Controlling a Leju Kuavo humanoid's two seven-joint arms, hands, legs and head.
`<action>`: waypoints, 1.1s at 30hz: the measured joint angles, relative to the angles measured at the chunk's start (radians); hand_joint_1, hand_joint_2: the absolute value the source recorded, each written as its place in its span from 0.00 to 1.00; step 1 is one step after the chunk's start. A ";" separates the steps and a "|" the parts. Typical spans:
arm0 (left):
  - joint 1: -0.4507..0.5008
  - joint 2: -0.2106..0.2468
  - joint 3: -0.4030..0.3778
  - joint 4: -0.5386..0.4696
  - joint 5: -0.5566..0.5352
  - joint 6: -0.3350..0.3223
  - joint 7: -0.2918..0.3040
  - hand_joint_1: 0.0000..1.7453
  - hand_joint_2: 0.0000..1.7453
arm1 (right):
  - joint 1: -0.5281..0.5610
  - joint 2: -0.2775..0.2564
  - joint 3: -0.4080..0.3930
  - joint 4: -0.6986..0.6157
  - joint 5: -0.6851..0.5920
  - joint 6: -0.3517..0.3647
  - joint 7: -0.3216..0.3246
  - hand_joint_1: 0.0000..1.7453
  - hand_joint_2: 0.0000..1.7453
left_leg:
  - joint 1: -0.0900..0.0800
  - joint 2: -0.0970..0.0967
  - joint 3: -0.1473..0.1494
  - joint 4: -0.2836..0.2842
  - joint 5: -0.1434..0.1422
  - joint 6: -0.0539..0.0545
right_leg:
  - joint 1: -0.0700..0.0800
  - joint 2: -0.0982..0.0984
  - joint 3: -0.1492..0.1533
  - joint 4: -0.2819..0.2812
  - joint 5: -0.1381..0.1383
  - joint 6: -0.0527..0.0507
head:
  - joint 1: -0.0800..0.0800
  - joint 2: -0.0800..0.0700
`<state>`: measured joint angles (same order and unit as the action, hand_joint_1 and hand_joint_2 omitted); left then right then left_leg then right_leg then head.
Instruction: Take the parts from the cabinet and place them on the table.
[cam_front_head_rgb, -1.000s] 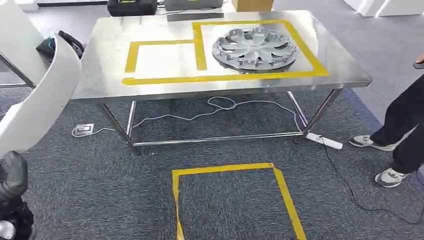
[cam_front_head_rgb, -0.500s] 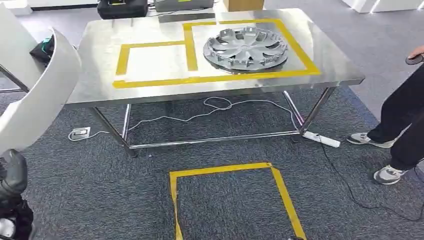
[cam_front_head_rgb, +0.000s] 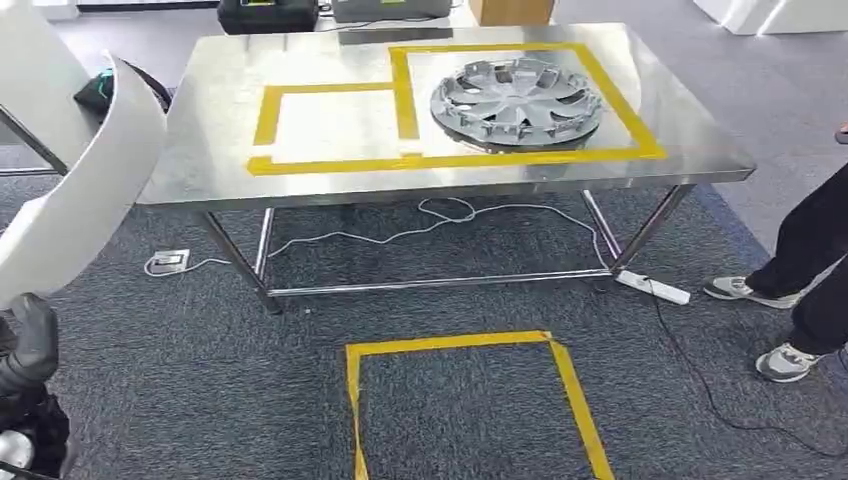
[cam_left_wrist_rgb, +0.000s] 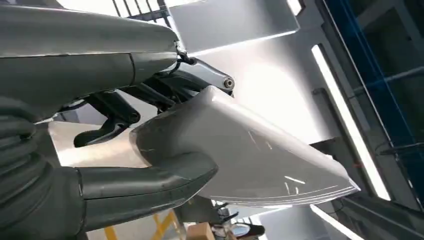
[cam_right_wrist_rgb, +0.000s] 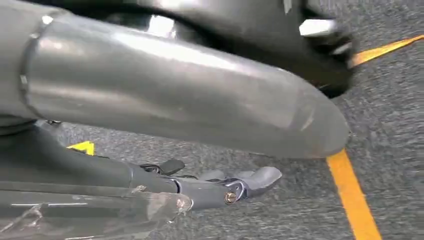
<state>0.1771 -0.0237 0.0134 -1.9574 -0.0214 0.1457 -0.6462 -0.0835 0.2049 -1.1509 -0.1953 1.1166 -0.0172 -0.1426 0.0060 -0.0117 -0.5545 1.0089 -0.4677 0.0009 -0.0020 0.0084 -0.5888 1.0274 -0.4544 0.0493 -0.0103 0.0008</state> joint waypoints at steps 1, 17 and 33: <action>0.000 0.000 0.000 0.000 0.000 0.000 0.000 1.00 1.00 | -0.002 0.001 0.000 0.000 0.000 0.000 -0.001 0.00 0.00 | 0.001 0.000 -0.002 0.000 0.001 -0.004 | -0.001 0.001 0.002 0.002 0.002 -0.003 | -0.003 0.000; 0.000 0.002 -0.002 0.000 -0.004 0.000 0.000 1.00 1.00 | 0.000 0.003 0.000 0.000 0.001 0.005 -0.002 0.00 0.00 | 0.003 0.007 -0.030 -0.003 0.024 -0.016 | 0.001 0.004 0.020 -0.010 -0.013 -0.013 | -0.007 0.000; -0.002 0.002 -0.001 0.005 -0.008 0.001 0.000 1.00 1.00 | 0.000 0.003 0.000 0.000 0.003 0.004 0.006 0.00 0.00 | -0.002 0.000 0.014 -0.011 -0.010 -0.005 | 0.002 0.002 -0.017 0.001 0.016 -0.009 | 0.005 0.000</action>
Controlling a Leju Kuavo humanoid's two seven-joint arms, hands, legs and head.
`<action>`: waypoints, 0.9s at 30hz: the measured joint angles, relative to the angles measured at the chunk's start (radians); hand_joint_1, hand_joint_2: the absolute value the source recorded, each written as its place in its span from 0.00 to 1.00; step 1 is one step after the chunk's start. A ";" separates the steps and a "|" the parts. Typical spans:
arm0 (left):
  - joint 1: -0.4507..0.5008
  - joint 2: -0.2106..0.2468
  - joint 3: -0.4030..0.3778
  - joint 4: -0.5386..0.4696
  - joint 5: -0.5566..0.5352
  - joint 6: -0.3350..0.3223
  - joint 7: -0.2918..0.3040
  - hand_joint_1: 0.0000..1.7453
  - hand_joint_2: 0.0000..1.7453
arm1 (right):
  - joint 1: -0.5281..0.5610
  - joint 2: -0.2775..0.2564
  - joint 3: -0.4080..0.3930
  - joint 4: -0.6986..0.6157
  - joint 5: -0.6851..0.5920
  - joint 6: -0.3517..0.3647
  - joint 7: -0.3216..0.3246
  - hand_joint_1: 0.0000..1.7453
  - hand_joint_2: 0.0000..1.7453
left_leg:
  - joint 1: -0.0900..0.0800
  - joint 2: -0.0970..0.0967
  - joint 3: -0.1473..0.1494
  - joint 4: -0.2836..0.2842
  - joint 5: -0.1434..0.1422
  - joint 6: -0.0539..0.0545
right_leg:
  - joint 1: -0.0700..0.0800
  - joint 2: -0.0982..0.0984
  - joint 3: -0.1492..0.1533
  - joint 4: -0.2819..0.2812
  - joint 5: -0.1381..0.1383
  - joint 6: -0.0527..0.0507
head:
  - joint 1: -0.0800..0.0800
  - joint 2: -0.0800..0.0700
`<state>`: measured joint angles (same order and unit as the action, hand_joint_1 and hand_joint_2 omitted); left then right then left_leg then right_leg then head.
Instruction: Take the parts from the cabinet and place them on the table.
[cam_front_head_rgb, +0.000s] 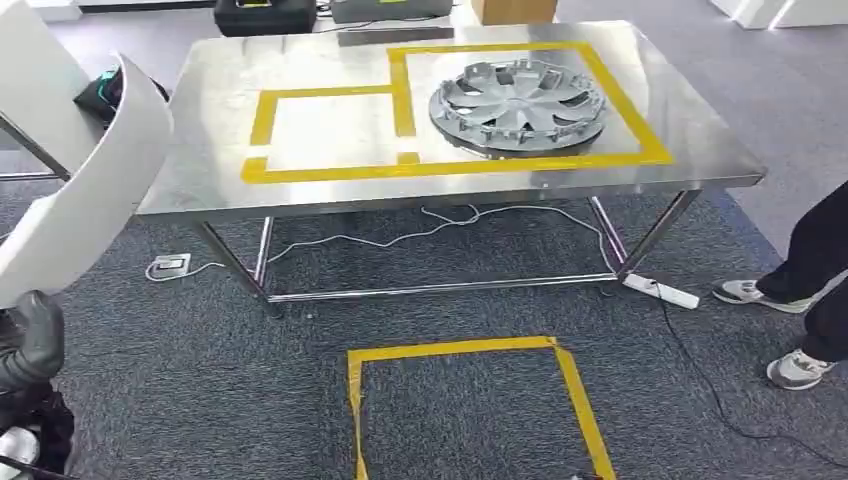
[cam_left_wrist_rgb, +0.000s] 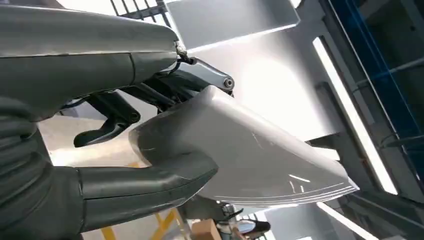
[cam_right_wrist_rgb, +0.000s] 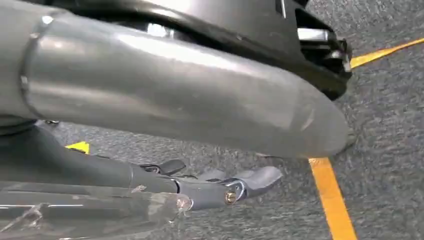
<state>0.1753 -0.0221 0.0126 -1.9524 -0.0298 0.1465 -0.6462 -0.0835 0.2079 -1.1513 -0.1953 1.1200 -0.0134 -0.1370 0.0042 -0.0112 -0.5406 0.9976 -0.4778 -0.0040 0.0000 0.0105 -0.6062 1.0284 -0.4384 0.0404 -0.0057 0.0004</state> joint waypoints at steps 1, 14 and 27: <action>0.000 0.000 -0.001 0.000 -0.001 0.000 0.000 1.00 1.00 | 0.002 0.000 0.000 0.000 0.000 0.000 0.000 0.00 0.00 | 0.002 0.000 0.002 -0.003 -0.001 -0.005 | 0.001 0.001 0.000 0.000 -0.002 -0.006 | -0.001 0.000; 0.002 0.004 -0.001 0.000 -0.001 0.001 0.000 1.00 1.00 | -0.001 0.001 -0.001 0.000 0.004 0.000 0.001 0.00 0.00 | 0.003 0.006 -0.057 0.013 0.044 -0.013 | -0.002 0.002 0.052 -0.008 -0.048 -0.006 | -0.010 0.000; 0.014 0.005 0.002 0.000 0.007 -0.003 -0.004 1.00 1.00 | 0.003 0.000 -0.001 0.000 0.007 -0.002 0.001 0.00 0.00 | 0.007 -0.001 0.014 0.005 -0.010 0.015 | -0.004 -0.003 -0.023 0.036 0.012 0.016 | 0.000 0.000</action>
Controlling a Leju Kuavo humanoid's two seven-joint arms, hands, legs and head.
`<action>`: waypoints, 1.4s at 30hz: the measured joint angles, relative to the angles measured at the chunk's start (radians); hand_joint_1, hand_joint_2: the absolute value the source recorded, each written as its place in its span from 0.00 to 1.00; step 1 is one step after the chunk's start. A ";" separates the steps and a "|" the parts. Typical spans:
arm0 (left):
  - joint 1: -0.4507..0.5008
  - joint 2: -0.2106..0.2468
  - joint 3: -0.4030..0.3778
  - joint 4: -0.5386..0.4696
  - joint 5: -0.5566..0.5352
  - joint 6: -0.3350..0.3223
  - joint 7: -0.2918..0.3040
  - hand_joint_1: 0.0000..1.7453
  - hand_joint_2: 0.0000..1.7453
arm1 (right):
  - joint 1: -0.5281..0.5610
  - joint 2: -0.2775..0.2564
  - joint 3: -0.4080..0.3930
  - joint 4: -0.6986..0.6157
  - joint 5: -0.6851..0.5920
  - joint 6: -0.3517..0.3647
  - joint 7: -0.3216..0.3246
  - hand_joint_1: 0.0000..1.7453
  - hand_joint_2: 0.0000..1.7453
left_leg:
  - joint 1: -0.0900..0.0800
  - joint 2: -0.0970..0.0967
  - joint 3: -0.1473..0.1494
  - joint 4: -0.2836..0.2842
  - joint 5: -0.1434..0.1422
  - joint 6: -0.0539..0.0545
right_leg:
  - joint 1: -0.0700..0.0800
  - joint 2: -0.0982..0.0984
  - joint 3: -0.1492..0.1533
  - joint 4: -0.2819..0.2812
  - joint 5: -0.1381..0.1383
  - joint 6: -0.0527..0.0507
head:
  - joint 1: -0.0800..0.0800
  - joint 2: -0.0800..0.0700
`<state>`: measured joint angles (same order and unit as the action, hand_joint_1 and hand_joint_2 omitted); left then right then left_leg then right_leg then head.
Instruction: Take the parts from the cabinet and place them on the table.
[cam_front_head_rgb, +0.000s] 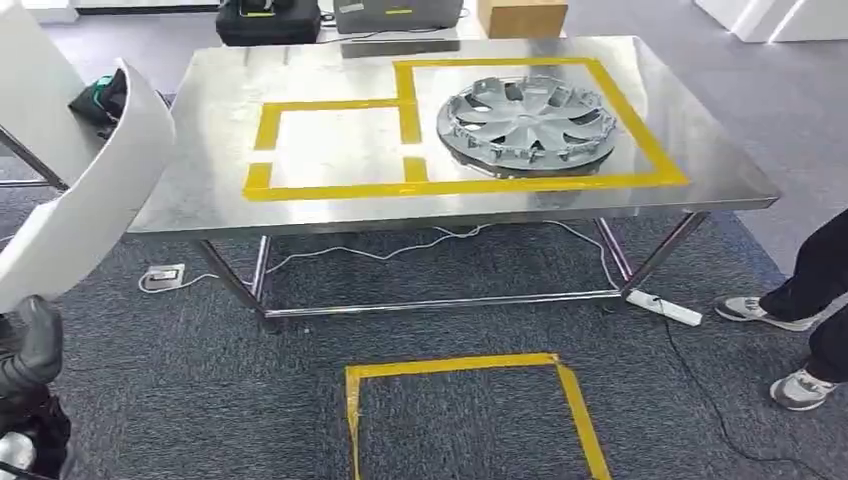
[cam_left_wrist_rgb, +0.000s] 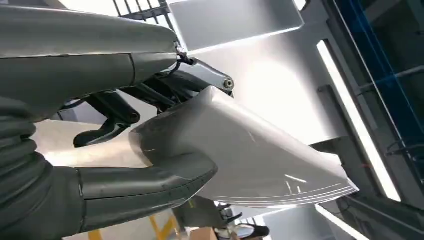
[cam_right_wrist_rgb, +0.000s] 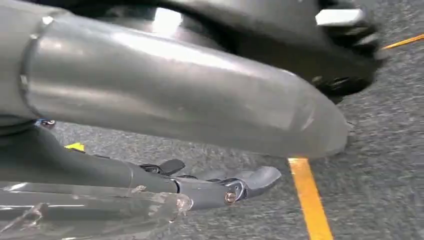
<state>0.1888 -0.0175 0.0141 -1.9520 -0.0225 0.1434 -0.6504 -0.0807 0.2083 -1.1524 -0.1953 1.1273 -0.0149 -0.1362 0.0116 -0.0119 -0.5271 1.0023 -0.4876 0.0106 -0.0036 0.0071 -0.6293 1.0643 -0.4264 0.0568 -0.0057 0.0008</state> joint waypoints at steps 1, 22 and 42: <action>0.000 0.000 0.001 0.000 0.001 -0.001 -0.002 1.00 1.00 | 0.000 0.000 0.000 0.000 0.000 0.000 0.000 0.00 0.00 | -0.005 -0.001 0.002 0.002 -0.007 -0.007 | 0.001 0.001 0.013 -0.024 -0.011 -0.001 | 0.001 0.000; 0.012 0.001 0.005 -0.001 -0.004 -0.007 -0.009 1.00 1.00 | -0.002 0.005 0.000 0.001 0.002 -0.002 0.001 0.00 0.00 | -0.002 0.002 -0.027 -0.014 0.033 0.007 | 0.005 0.001 0.105 -0.013 -0.105 -0.003 | -0.003 0.000; 0.012 0.001 0.006 -0.001 -0.008 -0.011 -0.011 1.00 1.00 | 0.003 0.008 0.000 0.004 0.003 0.001 0.000 0.00 0.00 | 0.004 0.002 -0.168 0.297 -0.134 -0.048 | -0.001 0.006 0.072 -0.038 -0.057 -0.058 | 0.005 0.000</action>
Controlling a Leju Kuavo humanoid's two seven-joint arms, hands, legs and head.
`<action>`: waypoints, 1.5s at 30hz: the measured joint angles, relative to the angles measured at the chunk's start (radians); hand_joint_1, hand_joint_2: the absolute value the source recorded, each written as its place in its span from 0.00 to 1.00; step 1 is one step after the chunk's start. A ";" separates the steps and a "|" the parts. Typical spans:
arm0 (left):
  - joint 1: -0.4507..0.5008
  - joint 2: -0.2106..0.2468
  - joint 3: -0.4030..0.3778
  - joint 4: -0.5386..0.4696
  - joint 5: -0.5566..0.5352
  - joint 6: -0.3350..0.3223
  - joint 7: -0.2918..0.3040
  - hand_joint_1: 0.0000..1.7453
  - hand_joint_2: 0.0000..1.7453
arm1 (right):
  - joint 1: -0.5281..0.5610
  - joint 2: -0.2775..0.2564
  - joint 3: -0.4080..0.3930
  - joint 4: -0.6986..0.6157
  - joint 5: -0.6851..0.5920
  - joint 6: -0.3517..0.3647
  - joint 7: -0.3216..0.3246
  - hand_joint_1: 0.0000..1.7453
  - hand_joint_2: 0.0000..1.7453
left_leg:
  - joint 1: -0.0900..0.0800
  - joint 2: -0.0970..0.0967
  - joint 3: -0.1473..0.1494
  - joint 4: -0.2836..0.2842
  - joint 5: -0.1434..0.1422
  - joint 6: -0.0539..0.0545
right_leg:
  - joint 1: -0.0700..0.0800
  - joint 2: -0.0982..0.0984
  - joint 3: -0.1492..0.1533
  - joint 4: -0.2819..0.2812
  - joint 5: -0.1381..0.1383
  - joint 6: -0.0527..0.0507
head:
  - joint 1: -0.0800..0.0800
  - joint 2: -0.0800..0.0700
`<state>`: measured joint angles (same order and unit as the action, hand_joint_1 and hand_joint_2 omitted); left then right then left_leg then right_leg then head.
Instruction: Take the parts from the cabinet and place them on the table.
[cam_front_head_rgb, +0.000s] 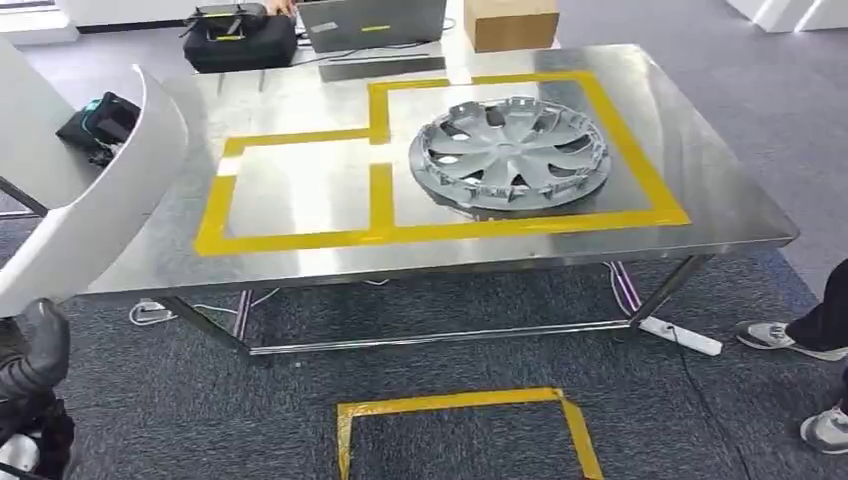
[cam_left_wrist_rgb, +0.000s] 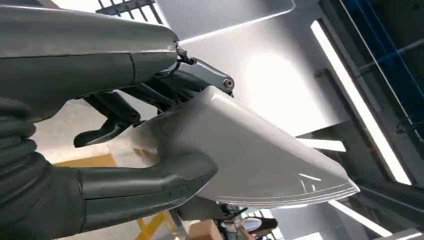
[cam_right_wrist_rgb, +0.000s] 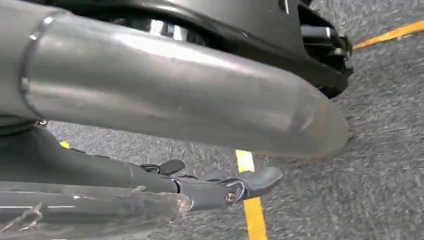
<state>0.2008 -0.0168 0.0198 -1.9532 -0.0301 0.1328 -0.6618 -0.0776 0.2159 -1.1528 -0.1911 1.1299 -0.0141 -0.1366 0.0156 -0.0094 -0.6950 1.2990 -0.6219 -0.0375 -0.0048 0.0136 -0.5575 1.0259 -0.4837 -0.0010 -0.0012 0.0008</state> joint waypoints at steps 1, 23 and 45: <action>0.000 0.000 0.000 0.000 0.000 -0.002 0.000 1.00 1.00 | 0.001 0.000 0.000 0.000 0.000 0.000 0.000 0.00 0.00 | -0.001 0.000 -0.003 -0.028 0.033 0.005 | 0.002 0.002 0.014 0.000 -0.010 0.000 | -0.001 0.000; -0.010 -0.005 0.001 0.001 -0.009 0.000 0.000 1.00 1.00 | -0.003 0.003 0.000 0.001 0.000 -0.003 0.003 0.00 0.00 | -0.014 -0.005 0.204 -0.297 0.104 0.026 | 0.008 -0.011 -0.069 0.022 0.040 0.028 | 0.010 0.000; -0.018 -0.005 -0.004 0.002 -0.005 0.000 0.004 1.00 1.00 | -0.009 0.003 0.000 0.000 0.005 -0.007 0.005 0.00 0.00 | -0.011 0.006 0.118 -0.293 0.176 0.060 | 0.007 -0.005 -0.009 0.168 -0.111 0.060 | 0.012 0.000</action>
<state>0.1833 -0.0221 0.0156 -1.9509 -0.0351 0.1324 -0.6581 -0.0869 0.2190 -1.1528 -0.1907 1.1349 -0.0210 -0.1316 0.0044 -0.0038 -0.5769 1.0057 -0.4455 0.0224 0.0018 0.0081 -0.5664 1.1940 -0.5947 0.0586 0.0104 0.0004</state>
